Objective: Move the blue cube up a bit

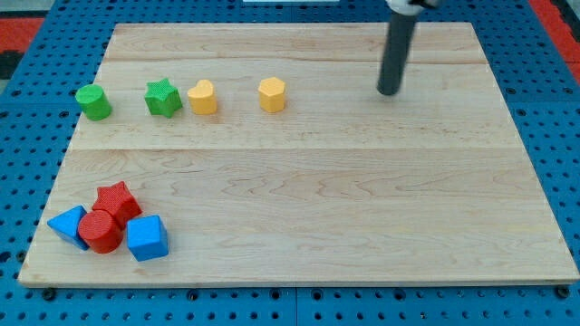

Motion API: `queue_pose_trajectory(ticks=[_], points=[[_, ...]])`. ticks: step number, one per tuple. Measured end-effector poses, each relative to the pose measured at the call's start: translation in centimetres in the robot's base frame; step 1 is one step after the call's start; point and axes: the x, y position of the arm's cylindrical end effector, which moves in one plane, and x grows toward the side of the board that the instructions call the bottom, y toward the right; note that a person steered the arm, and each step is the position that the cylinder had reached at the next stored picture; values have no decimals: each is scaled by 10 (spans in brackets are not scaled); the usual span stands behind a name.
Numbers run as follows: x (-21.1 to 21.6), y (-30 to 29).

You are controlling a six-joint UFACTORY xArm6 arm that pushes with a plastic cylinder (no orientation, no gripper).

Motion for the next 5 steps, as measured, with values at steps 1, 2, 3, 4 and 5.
queue_pose_trajectory(ticks=[1,2,3,4,5], points=[[58,29],[131,29],[178,-1],[214,-80],[224,-179]])
